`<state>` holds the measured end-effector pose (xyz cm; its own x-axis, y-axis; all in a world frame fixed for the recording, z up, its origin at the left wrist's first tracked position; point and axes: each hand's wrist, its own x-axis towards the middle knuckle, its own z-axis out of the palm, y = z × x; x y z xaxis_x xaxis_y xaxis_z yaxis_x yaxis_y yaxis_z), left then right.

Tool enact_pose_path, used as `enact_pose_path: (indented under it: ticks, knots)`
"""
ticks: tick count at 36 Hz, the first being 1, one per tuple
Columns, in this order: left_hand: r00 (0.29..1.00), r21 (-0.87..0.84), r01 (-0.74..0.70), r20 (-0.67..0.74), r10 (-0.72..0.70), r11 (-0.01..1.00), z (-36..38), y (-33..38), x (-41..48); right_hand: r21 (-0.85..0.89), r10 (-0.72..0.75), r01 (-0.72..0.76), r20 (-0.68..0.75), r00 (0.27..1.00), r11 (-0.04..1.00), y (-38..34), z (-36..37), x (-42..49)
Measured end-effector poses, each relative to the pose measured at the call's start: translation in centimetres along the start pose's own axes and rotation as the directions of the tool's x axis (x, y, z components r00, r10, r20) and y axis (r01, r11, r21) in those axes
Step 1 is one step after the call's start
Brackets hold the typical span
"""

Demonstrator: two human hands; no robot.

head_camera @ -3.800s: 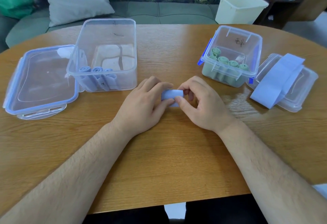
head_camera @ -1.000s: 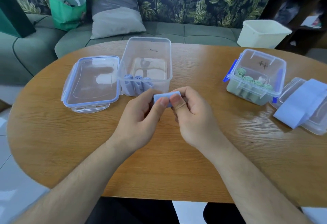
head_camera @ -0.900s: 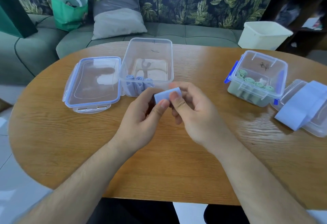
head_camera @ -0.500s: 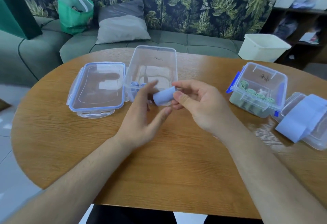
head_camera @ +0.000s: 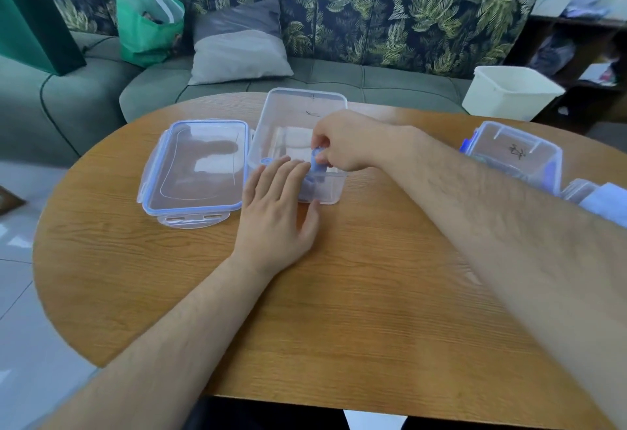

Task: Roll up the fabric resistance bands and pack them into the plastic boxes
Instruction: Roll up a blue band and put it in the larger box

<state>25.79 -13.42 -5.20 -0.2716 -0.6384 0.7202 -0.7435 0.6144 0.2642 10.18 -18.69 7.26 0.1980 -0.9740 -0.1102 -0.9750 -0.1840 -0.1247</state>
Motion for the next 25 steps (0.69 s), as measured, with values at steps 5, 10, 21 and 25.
enact_pose_path:
  ticks: [5,10,21,25]
  knots:
    - [0.999,0.06,-0.006,-0.052,0.009,0.998,0.4,0.0,0.4,-0.071,-0.047,0.055,0.111,0.993,0.996,-0.4,0.0,0.6]
    - [0.996,0.118,-0.03,-0.08,0.039,0.993,0.8,-0.4,0.7,-0.092,-0.065,0.079,0.145,0.987,0.993,-0.2,-0.2,1.3]
    - [0.989,0.152,-0.049,-0.134,0.07,0.987,1.3,-0.7,0.8,-0.084,-0.04,0.057,0.198,0.979,0.995,0.2,-0.5,1.3]
    - [0.989,0.147,-0.052,-0.127,0.071,0.988,1.3,-0.8,0.8,-0.028,-0.041,0.048,0.211,0.977,0.998,0.3,-0.6,1.1]
